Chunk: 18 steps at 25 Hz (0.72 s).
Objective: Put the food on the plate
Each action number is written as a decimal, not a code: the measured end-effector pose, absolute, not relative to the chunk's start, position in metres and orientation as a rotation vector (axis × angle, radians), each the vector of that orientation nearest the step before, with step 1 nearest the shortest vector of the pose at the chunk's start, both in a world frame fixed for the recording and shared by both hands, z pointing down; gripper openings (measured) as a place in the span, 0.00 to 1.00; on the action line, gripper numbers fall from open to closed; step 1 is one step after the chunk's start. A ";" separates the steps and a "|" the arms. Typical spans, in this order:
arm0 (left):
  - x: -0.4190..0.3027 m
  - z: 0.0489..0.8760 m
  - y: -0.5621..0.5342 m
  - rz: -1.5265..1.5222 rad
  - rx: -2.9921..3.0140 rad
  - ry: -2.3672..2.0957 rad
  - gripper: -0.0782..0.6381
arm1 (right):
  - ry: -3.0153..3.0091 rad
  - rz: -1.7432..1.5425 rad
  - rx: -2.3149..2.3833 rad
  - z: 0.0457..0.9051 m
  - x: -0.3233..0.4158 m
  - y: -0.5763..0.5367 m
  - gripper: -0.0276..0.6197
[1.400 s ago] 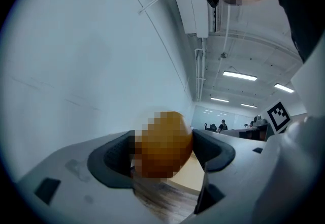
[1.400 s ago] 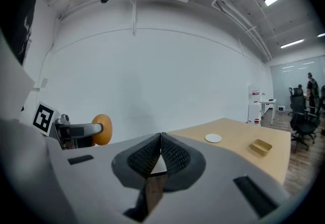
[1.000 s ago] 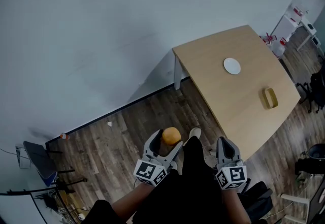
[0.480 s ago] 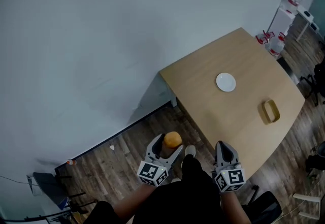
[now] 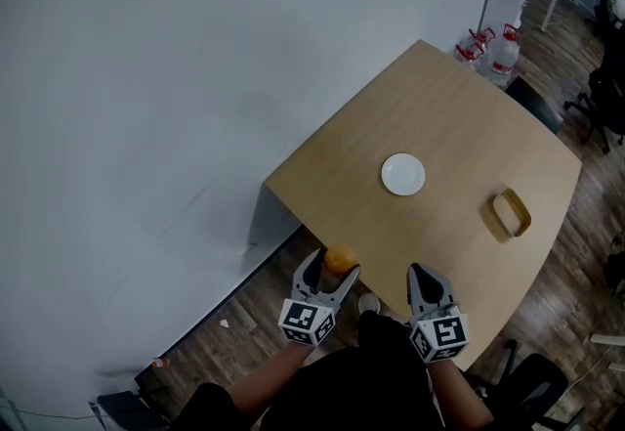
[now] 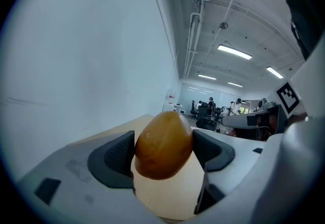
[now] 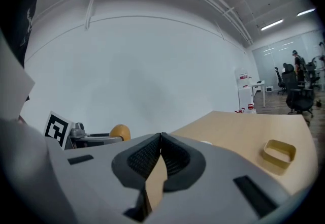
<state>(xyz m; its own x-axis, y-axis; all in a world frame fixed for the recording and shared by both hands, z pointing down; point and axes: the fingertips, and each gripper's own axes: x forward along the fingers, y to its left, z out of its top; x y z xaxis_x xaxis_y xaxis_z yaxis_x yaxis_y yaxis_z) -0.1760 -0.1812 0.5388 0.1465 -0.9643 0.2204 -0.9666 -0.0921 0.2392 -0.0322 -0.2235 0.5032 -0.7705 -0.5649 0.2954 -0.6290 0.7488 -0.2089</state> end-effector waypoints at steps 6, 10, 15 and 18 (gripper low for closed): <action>-0.166 0.570 -0.248 0.095 2.165 -1.785 0.57 | -2.723 0.463 0.943 0.510 -0.030 -0.260 0.14; -0.163 0.589 -0.295 0.127 2.157 -1.728 0.57 | -2.703 0.482 0.943 0.520 -0.035 -0.277 0.14; -0.161 0.599 -0.354 0.107 2.124 -1.696 0.57 | -2.649 0.560 1.001 0.537 -0.027 -0.304 0.14; -0.161 0.616 -0.381 0.183 2.133 -1.687 0.57 | -2.629 0.584 1.015 0.546 -0.025 -0.317 0.14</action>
<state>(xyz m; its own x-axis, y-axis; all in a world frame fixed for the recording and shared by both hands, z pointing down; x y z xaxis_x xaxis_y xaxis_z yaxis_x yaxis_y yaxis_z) -0.1605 -0.3806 0.6165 0.2577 -0.9003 0.3508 -0.9546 -0.1811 0.2365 -0.0246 -0.3168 0.5456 -0.7212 -0.5801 0.3786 -0.6858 0.6749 -0.2724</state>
